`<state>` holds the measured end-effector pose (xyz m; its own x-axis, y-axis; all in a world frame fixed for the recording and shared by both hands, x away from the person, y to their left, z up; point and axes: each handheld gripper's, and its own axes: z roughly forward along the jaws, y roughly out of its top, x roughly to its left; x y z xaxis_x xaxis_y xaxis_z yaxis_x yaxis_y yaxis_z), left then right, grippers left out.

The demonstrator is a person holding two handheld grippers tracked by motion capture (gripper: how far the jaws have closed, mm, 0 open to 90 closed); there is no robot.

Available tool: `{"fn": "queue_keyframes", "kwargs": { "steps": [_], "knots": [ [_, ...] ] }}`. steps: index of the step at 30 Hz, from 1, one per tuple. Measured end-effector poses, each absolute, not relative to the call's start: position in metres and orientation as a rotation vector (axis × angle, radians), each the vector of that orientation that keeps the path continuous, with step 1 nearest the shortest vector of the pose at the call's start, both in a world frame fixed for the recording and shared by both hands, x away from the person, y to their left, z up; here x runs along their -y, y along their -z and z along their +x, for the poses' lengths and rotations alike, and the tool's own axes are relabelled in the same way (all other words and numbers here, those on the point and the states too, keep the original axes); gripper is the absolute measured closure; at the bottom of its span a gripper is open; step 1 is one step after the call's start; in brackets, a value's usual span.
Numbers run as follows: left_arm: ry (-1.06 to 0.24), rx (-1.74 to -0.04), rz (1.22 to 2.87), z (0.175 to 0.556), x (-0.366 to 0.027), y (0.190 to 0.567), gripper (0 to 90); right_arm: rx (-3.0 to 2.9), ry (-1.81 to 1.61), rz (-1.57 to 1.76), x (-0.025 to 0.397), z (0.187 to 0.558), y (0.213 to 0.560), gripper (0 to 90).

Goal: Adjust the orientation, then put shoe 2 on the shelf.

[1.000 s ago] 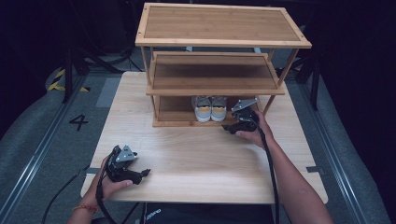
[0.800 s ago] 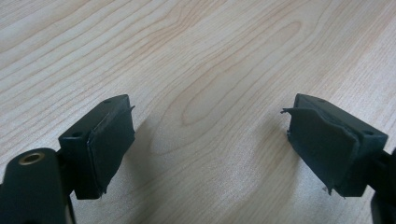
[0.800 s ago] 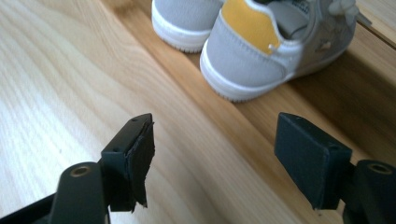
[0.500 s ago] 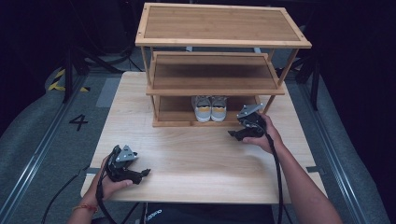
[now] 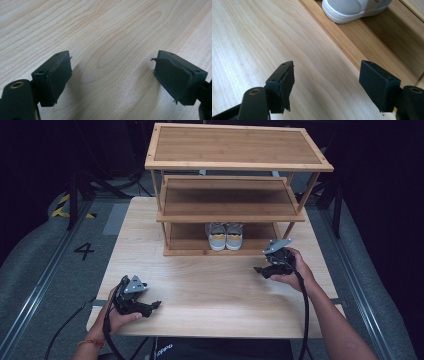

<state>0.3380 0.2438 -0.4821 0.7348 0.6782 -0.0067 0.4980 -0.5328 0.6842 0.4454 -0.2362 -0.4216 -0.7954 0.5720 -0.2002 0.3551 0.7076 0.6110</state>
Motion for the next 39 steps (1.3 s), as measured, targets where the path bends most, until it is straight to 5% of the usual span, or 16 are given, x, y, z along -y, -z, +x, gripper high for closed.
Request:
{"fn": "queue_keyframes", "kwargs": {
  "steps": [39],
  "knots": [
    [-0.336, -0.899, 2.239, 0.337, -0.243, 0.482, 15.1, -2.457, -0.837, 0.929, 0.361, 0.361, 0.458, 27.8]
  ]
}}
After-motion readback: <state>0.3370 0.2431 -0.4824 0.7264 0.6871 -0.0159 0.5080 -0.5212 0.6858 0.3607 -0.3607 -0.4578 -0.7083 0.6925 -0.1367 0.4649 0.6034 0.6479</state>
